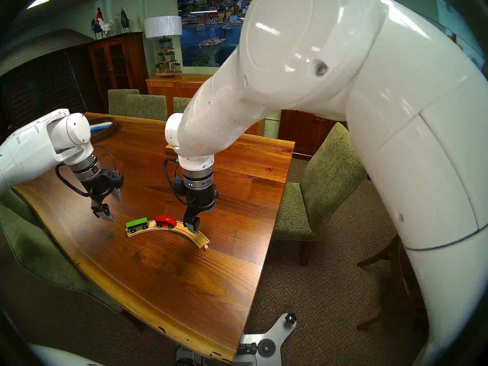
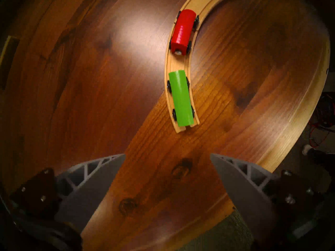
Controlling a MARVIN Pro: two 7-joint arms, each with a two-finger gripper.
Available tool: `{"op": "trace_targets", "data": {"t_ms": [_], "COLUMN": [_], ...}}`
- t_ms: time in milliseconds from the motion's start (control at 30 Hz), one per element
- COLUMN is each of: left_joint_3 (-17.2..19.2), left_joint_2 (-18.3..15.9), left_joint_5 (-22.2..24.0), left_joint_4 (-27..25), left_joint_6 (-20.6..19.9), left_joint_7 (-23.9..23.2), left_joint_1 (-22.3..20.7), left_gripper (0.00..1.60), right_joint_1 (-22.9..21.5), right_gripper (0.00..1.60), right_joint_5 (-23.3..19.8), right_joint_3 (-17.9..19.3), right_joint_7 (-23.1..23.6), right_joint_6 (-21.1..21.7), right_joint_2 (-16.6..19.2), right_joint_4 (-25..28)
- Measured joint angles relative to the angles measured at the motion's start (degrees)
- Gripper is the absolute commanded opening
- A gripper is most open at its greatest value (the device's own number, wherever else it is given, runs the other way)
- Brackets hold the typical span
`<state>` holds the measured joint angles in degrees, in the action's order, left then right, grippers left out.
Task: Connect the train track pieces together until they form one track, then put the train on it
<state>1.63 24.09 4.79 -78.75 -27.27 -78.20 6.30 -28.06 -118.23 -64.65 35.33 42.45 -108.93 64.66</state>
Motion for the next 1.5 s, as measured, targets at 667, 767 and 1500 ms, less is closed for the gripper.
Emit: {"op": "trace_targets", "data": {"t_ms": [667,767,1500], "left_joint_3": [-1.62,-2.0,-2.04], "left_joint_2": [-8.62,-7.9,1.49], "left_joint_5": [4.61,5.37,8.28], "left_joint_4": [-7.86,-7.2,1.49], "left_joint_6": [-3.79,-4.66,-7.17], "left_joint_7": [4.31,5.27,8.34], "left_joint_1": [3.41,4.48,6.37], "left_gripper": [0.0,0.0,0.0], "right_joint_1": [0.0,0.0,0.0], "right_gripper": [1.6,1.6,1.6], "right_joint_5": [0.01,0.01,0.03], "right_joint_3": [0.03,0.04,0.06], "right_joint_7": [-0.01,-0.01,-0.02], "right_joint_6": [0.01,0.01,0.03], "right_joint_2": [0.01,0.01,0.02], "right_joint_4": [0.0,0.0,0.0]}}
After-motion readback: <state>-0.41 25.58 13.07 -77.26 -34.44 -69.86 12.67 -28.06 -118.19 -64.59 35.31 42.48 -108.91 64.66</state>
